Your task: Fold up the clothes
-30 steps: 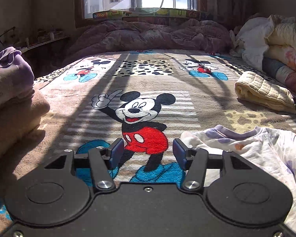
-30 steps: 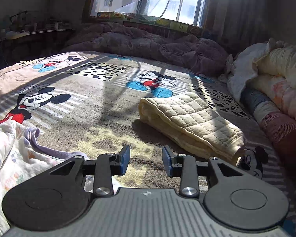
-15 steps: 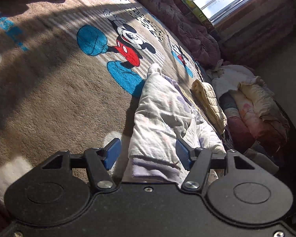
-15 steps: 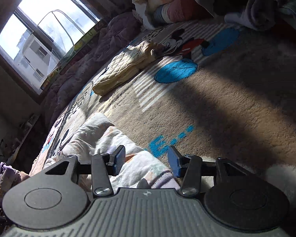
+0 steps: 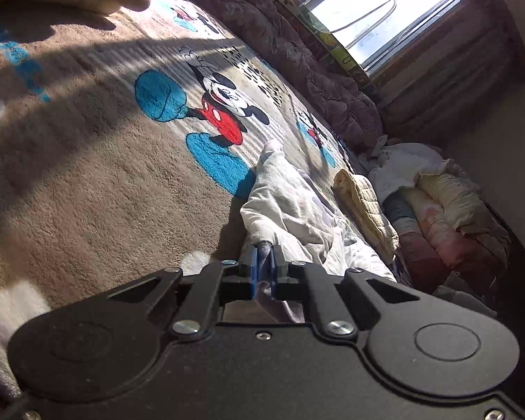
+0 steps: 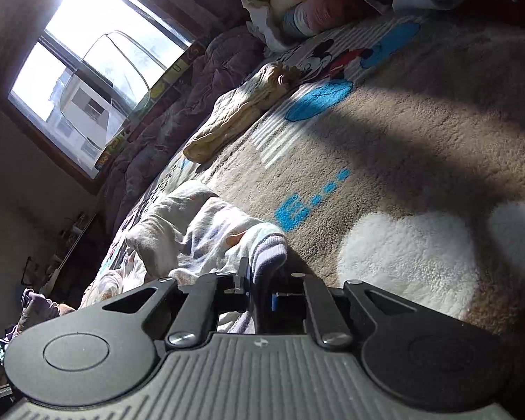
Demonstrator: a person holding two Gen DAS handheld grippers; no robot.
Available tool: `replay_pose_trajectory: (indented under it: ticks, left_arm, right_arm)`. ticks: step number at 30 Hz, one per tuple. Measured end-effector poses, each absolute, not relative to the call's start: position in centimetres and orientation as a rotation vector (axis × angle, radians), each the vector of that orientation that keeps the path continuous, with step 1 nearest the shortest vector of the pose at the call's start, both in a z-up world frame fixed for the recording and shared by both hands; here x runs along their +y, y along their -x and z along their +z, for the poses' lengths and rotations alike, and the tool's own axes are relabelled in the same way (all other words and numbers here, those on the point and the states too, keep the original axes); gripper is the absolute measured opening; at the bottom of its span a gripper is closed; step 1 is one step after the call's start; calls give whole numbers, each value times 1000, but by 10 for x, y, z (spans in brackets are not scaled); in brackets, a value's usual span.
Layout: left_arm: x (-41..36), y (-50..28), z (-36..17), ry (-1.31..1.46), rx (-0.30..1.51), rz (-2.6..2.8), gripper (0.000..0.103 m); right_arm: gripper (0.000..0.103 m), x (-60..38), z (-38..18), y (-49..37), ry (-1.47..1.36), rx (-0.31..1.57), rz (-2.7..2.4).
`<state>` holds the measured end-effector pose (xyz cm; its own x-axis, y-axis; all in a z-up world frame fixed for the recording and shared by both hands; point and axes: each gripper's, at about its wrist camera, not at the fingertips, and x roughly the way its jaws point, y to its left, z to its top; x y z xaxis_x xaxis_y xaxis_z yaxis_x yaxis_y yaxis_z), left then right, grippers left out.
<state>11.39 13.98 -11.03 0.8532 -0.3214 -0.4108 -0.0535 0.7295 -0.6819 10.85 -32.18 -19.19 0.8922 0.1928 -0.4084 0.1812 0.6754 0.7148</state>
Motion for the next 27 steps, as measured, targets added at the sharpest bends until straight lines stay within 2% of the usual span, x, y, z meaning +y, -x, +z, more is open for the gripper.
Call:
replay_pose_trajectory:
  ticks: [6, 8, 11, 12, 13, 14, 16, 21, 24, 27]
  left_arm:
    - [210, -131, -73, 692, 342, 40, 4]
    - [236, -138, -73, 663, 326, 193, 5]
    - [261, -133, -90, 740, 358, 276, 7]
    - [264, -126, -100, 790, 358, 255, 15]
    - [264, -120, -111, 844, 373, 233, 21]
    - [263, -116, -122, 904, 403, 209, 32]
    - [258, -116, -140, 1025, 460, 140, 35]
    - [243, -131, -155, 1169, 506, 40, 50]
    - [244, -146, -160, 1197, 502, 63, 50]
    - [249, -163, -161, 1179, 488, 100, 50]
  right_arm:
    - [11, -348, -157, -118, -781, 354, -39]
    - [11, -371, -145, -126, -762, 313, -130]
    - [19, -402, -146, -144, -796, 332, -216]
    - [24, -406, -147, -144, -808, 339, -233]
    - [33, -407, -150, -141, -816, 332, -241]
    - [39, -404, -155, -134, -819, 322, -240]
    - [58, -397, -169, -120, -846, 322, -244]
    - [59, -387, -192, -110, -993, 371, -236]
    - [65, -385, -198, -119, -1084, 383, -148]
    - [66, -382, -204, -129, -1120, 373, -152]
